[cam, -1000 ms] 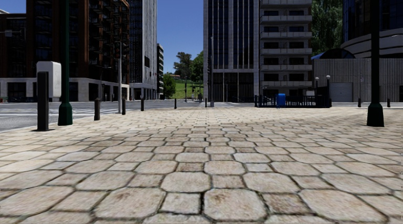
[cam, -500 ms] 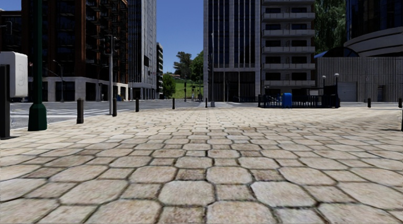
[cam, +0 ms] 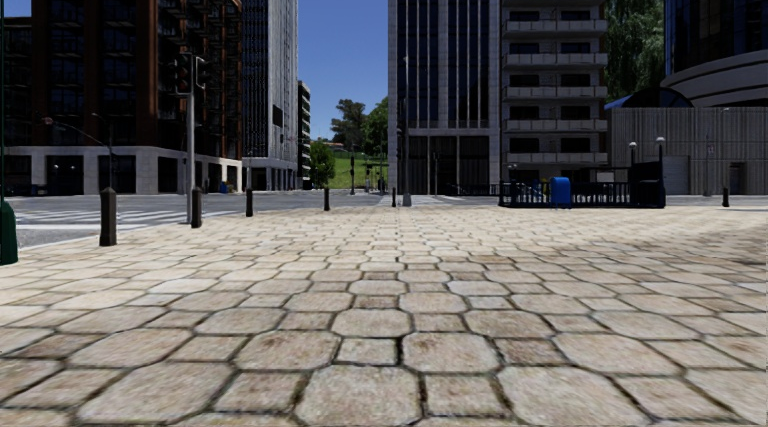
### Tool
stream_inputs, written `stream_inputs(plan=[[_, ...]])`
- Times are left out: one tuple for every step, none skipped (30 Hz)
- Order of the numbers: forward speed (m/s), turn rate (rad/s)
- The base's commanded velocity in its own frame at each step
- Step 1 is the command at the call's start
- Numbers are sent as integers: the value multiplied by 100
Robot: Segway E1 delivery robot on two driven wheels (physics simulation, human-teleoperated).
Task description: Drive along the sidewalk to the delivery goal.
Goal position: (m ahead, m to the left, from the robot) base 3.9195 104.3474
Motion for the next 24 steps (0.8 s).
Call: stream_inputs(plan=[[200,0],[200,0],[200,0],[200,0],[200,0],[200,0],[200,0],[200,0],[200,0],[200,0],[200,0],[200,0],[200,0],[200,0],[200,0],[200,0],[200,0],[200,0],[200,0],[200,0],[200,0],[200,0],[200,0],[200,0]])
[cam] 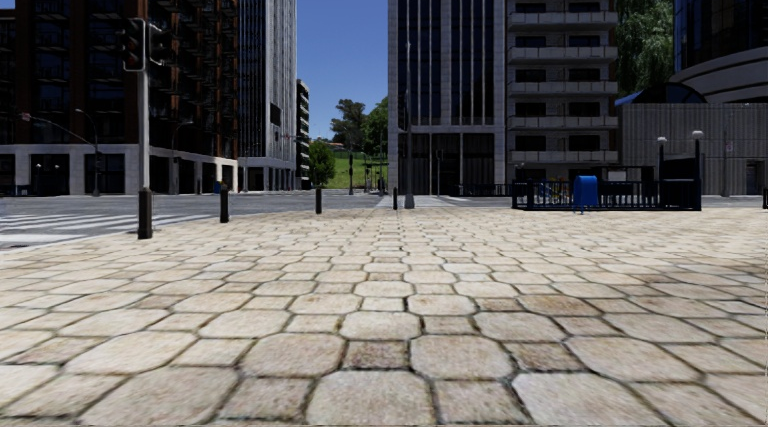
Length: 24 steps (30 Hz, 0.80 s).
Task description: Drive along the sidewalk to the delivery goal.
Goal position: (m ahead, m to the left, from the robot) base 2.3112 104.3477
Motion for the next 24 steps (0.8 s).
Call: stream_inputs(plan=[[200,0],[200,0],[200,0],[200,0],[200,0],[200,0],[200,0],[200,0],[200,0],[200,0],[200,0],[200,0],[200,0],[200,0],[200,0],[200,0],[200,0],[200,0],[200,0],[200,0],[200,0],[200,3],[200,9],[200,17]])
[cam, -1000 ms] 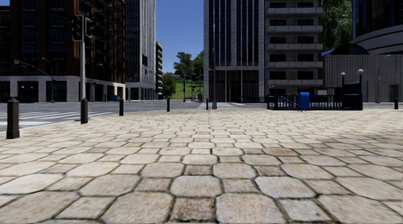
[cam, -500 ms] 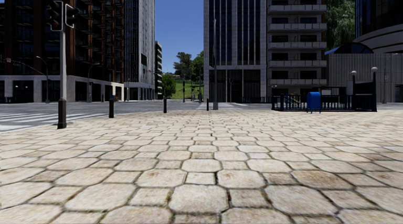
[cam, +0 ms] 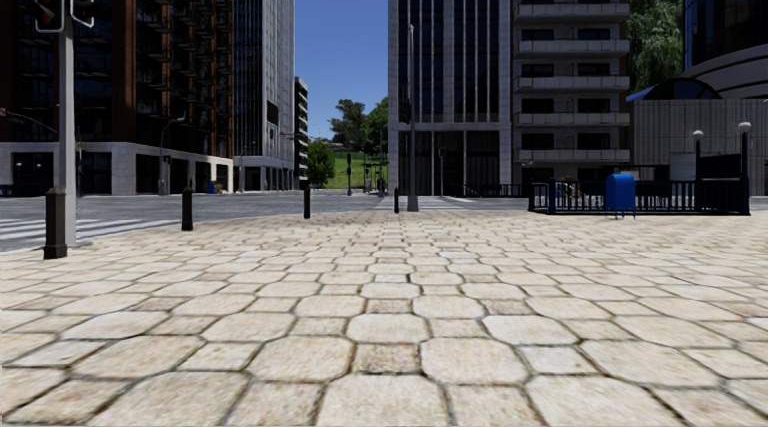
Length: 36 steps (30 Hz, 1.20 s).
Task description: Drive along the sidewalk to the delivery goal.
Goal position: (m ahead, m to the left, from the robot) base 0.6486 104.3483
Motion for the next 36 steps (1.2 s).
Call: stream_inputs(plan=[[200,17],[200,22],[200,25],[200,27],[200,30],[200,30],[200,36],[200,41],[200,42],[200,43],[200,43],[200,43],[200,43],[200,43],[200,43],[200,43],[200,43],[200,43],[200,47],[200,48],[200,48],[200,48],[200,48],[200,48],[200,48],[200,48],[200,48],[200,48],[200,48],[200,55],[200,55],[200,59],[200,60],[200,60],[200,60],[200,60]])
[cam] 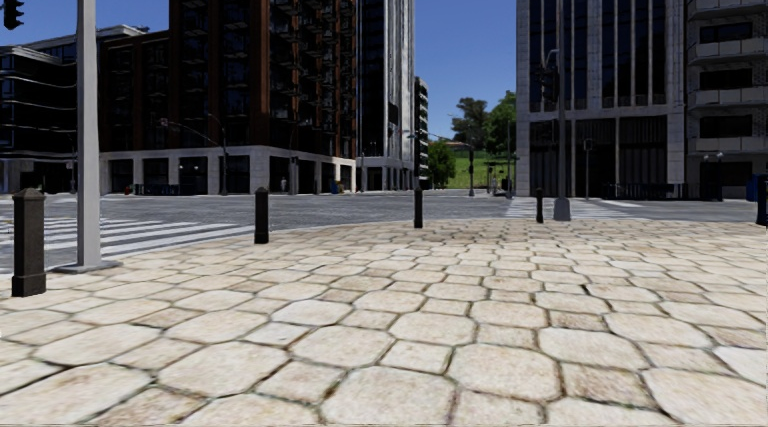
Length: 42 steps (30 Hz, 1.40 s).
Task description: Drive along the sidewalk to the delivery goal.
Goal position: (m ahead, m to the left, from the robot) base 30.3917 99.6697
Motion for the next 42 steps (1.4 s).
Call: stream_inputs(plan=[[200,60],[200,57],[200,55],[200,54],[200,54],[200,54],[200,51],[200,48],[200,41],[200,41],[200,38],[200,38],[200,38],[200,38],[200,38],[200,37],[200,37],[200,37],[200,37],[200,37],[200,37],[200,37],[200,37],[200,37],[200,38],[200,39],[200,39],[200,39],[200,39],[200,39],[200,39],[200,39],[200,39],[200,39],[200,39],[200,39],[200,39],[200,39],[200,39],[200,39],[200,39],[200,39]])
